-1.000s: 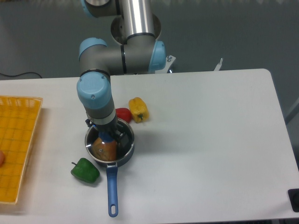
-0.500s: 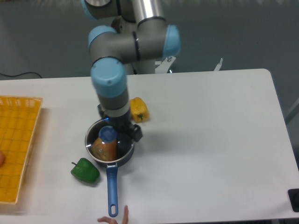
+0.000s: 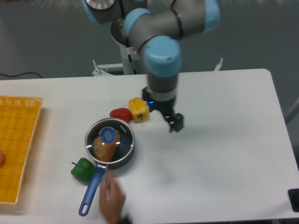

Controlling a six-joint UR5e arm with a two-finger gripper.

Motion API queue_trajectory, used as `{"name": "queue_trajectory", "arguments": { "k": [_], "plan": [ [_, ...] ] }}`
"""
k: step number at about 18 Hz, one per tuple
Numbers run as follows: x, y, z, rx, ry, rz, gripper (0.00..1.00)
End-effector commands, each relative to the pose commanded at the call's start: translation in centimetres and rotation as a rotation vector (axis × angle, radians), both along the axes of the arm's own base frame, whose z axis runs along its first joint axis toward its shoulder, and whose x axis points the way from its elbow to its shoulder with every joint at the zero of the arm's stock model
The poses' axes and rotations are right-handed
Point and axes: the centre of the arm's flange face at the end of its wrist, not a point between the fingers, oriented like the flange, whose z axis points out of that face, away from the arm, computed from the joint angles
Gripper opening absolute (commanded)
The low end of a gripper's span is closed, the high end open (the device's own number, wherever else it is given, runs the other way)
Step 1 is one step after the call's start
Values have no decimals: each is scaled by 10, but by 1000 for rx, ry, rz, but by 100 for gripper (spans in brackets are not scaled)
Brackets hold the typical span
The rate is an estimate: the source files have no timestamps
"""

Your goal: Close the pot lid

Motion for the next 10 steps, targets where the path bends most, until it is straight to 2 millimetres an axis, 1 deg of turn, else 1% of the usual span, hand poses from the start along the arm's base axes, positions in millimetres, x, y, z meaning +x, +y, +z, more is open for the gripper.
{"name": "queue_trajectory", "arguments": {
  "k": [3,5,8,10],
  "plan": [
    [-31,-35,-3,-7,-5,-37,100],
    [-42,-52,-2,-9,-5,-63,100],
    [-51,-67,-2,-9,-5,-45,100],
    [-52,-69,-3,-9,-7,-40,100]
  ]
}}
